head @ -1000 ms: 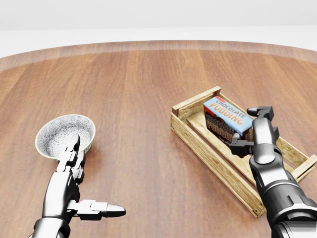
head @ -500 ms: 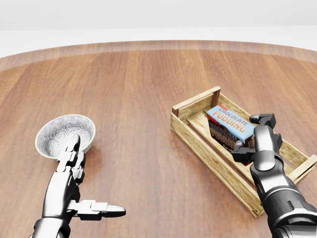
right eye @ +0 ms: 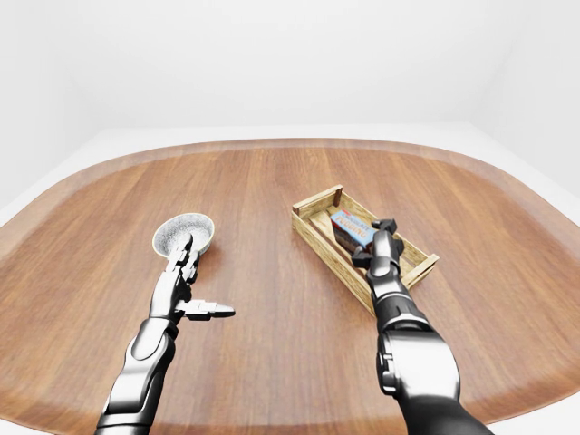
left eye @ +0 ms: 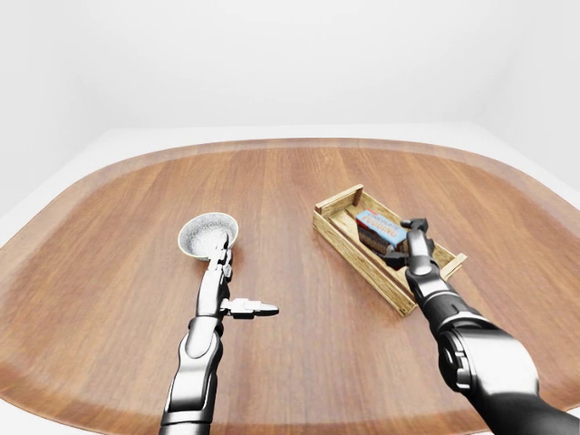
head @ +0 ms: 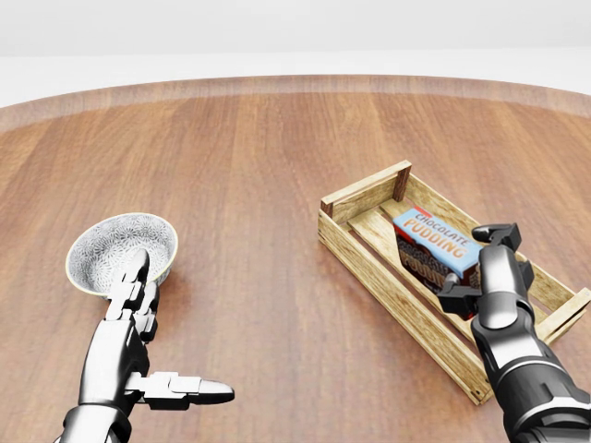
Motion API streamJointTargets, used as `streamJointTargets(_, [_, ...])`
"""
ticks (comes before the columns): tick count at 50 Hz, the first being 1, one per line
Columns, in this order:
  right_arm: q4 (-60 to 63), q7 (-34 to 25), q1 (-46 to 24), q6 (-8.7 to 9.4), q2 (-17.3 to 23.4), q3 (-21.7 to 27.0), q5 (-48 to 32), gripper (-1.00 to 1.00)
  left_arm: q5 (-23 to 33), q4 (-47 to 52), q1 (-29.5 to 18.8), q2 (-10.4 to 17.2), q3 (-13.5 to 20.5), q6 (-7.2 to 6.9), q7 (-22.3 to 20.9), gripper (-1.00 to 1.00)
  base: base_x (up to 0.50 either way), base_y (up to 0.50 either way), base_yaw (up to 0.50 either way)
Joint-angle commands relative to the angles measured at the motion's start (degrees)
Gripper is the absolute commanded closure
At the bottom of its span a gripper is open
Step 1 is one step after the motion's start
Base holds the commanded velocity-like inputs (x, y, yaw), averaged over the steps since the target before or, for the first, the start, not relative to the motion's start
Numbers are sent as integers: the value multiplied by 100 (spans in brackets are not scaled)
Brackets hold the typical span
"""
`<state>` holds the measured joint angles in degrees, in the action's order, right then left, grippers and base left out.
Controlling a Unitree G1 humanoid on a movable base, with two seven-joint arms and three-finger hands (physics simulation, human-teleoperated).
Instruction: Pick up the chocolate pudding and put it in the tray.
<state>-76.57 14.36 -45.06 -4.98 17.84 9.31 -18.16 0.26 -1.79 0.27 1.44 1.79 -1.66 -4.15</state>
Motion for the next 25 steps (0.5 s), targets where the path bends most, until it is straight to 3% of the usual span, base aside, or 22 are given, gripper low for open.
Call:
streamJointTargets(1, [-57,63,86,-2,1,54,77,100,-45,-80,-35,-14,8,26,-7,-100,0,0,0])
streamJointTargets(25, [-83,56,258,-2,-35,97,96,100,-37,-60,-16,-19,3,28,-14,-100,0,0,0])
